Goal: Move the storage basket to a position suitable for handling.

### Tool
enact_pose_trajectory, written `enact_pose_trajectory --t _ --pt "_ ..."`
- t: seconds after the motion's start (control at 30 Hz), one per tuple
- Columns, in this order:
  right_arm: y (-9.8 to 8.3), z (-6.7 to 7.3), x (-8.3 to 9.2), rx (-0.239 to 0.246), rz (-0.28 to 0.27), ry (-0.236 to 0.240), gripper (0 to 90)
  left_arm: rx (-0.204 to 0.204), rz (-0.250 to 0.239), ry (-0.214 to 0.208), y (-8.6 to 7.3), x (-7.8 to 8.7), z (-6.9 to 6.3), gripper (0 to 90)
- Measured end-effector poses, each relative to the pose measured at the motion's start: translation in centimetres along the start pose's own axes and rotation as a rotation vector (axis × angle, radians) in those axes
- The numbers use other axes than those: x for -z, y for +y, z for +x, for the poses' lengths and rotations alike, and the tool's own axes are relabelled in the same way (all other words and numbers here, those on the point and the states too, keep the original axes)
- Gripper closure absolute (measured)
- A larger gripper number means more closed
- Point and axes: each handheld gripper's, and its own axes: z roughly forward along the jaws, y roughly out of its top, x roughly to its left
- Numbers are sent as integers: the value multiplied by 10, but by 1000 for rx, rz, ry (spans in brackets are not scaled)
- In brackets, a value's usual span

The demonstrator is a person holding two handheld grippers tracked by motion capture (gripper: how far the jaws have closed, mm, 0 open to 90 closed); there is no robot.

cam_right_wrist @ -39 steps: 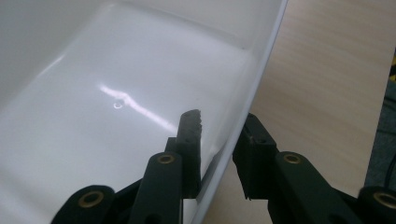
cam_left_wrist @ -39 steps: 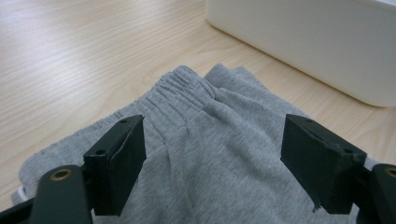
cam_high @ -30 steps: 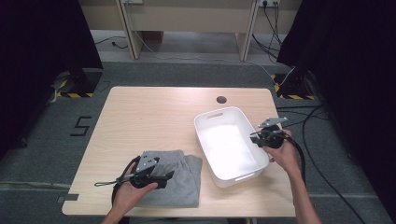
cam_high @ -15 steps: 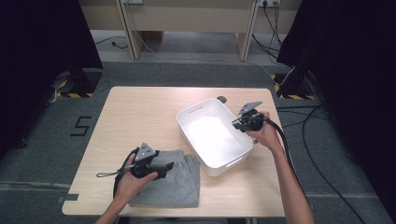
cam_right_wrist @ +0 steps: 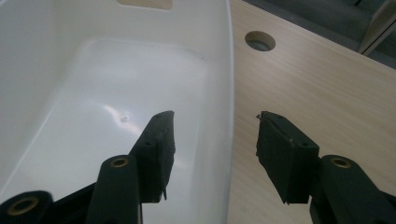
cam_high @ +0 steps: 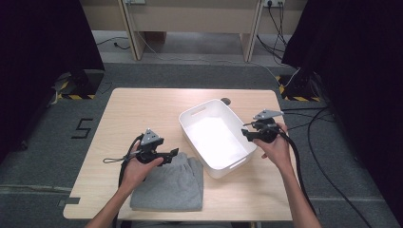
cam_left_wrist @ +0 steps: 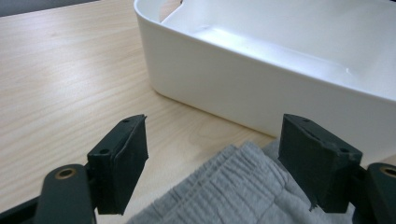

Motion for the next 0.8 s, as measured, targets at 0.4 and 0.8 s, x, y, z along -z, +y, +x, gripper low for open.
enact_pose_trajectory --t 0.4,0.8 --pt "-48 33 43 -98 -89 -62 384 6 5 26 35 -27 1 259" --pt "-81 58 50 -113 -95 -72 305 -3 75 68 56 -73 5 273"
